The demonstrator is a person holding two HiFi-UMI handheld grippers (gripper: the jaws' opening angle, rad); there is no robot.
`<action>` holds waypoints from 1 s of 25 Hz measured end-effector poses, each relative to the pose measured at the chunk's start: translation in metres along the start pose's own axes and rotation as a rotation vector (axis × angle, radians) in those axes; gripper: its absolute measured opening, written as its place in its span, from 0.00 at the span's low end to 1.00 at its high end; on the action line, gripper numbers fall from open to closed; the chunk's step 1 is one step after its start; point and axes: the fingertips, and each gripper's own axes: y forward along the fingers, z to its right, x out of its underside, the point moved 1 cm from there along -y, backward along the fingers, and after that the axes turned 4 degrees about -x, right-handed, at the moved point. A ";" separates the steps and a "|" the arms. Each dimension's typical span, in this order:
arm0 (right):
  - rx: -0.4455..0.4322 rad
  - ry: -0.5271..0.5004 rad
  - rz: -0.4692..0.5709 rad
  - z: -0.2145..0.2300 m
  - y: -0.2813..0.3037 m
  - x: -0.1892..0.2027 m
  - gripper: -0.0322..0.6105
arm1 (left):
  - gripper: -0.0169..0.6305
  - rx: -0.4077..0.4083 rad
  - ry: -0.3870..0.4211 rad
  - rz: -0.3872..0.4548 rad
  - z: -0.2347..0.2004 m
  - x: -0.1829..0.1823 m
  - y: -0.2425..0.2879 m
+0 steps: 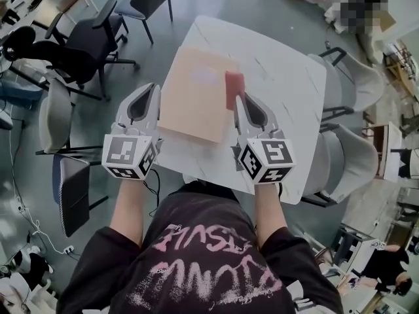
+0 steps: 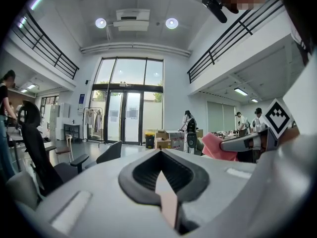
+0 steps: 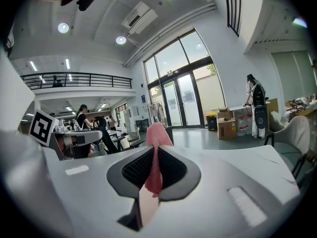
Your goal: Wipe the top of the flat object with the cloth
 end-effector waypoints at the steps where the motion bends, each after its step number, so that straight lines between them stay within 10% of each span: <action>1: 0.000 0.002 0.001 0.001 0.001 0.001 0.12 | 0.03 0.000 0.002 0.001 0.001 0.000 0.001; 25: -0.007 0.066 -0.041 0.024 0.027 0.024 0.12 | 0.03 -0.008 -0.008 -0.056 -0.001 0.022 0.033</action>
